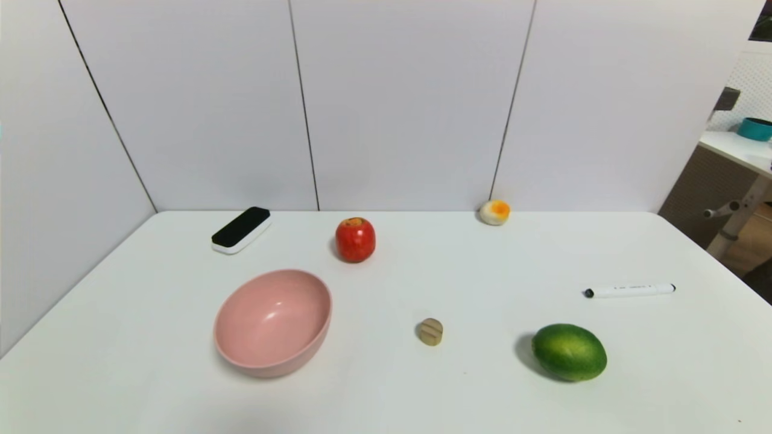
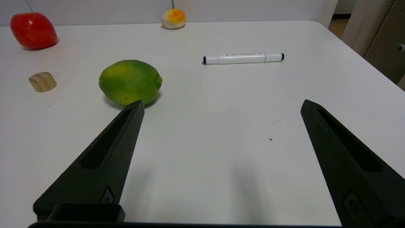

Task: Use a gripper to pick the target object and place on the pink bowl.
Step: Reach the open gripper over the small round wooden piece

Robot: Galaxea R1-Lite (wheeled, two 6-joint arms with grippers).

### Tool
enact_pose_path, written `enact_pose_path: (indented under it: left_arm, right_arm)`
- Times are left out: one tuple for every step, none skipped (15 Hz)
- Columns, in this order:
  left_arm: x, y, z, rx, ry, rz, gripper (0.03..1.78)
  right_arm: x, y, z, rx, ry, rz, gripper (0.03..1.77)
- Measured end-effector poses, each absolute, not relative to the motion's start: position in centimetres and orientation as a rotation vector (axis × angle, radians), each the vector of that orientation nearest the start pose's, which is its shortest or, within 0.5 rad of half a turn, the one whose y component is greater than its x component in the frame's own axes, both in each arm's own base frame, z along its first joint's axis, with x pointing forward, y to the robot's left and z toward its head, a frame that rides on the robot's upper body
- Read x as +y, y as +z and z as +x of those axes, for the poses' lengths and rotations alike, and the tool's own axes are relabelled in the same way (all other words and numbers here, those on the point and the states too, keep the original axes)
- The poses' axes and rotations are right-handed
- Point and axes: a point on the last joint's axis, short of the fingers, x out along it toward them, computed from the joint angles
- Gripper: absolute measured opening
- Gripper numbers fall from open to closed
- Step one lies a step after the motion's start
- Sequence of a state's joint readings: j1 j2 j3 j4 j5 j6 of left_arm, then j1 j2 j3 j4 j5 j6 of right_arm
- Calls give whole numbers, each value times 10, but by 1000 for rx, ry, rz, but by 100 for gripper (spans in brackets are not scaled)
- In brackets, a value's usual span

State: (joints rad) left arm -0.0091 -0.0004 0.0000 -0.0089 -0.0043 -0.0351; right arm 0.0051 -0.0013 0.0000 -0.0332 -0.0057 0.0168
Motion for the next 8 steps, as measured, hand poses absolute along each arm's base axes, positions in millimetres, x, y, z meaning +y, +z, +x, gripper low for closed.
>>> enact_pose_path:
  left_arm:
    - [0,79,-23,-16,-9,-58,169]
    - [0,85,-24,-29,-8,-80,169]
    - [0,93,-24,-37,-7,-93,169]
    - [0,104,-25,-40,-8,-104,169]
    - [0,116,-24,-38,-9,-111,169]
    - [0,130,-23,-34,-11,-114,169]
    - [0,147,-21,-27,-19,-114,169]
    - [0,162,-18,-12,-34,-111,169]
  right_arm:
    - [0,79,-23,-34,0,17,171]
    - [0,79,-23,-34,0,17,171]
    - [0,79,-23,-34,0,17,171]
    - [0,79,-23,-34,0,17,171]
    - [0,79,-23,-34,0,17,171]
    - [0,79,-23,-34,0,17,171]
    - [0,79,-23,-34,0,17,171]
    - [0,79,-23,-34,0,17,171]
